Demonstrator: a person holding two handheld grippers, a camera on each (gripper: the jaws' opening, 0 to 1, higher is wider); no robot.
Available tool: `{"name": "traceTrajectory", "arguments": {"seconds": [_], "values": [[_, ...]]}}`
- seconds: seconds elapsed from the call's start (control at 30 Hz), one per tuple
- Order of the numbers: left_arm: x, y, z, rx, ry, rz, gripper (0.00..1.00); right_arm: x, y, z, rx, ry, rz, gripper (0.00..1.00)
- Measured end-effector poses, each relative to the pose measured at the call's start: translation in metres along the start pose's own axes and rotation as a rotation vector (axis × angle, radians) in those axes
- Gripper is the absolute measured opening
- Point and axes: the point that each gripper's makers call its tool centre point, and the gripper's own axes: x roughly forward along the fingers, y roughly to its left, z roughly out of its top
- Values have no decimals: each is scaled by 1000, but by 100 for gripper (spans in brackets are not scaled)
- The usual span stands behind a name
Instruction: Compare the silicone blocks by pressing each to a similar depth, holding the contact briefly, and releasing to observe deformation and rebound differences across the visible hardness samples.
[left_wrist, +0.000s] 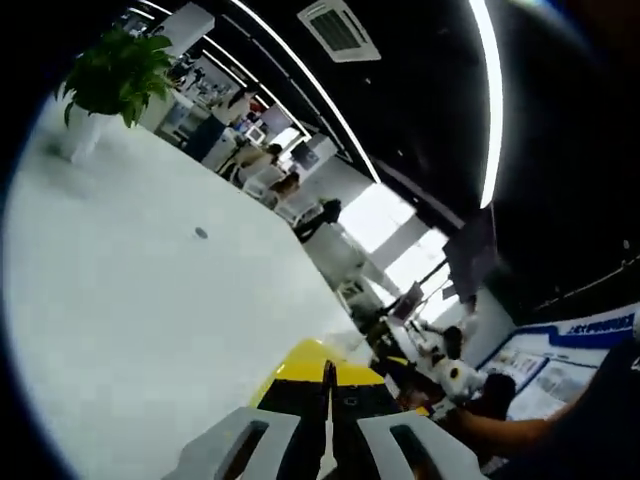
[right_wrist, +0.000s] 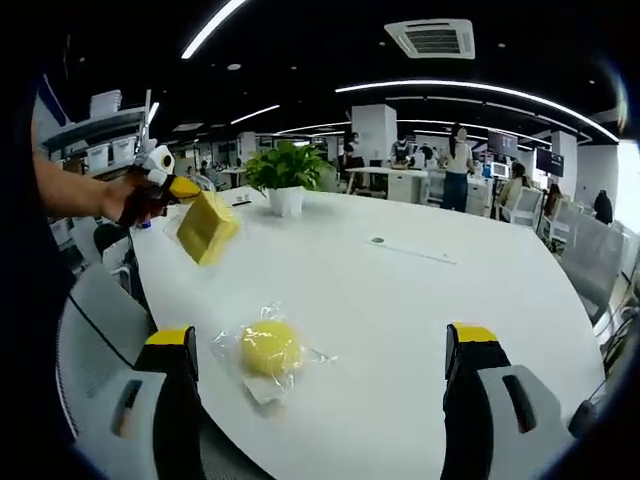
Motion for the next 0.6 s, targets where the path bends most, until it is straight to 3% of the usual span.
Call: {"name": "traceTrajectory", "arguments": {"seconds": [0.47,0.6], "values": [[0,34,-21,-70,35,58,0,2,-1,-9,-4,28,6,96],[3,49,-34,-126,70,80,0,4,1,-12,4,34,11,96]]}}
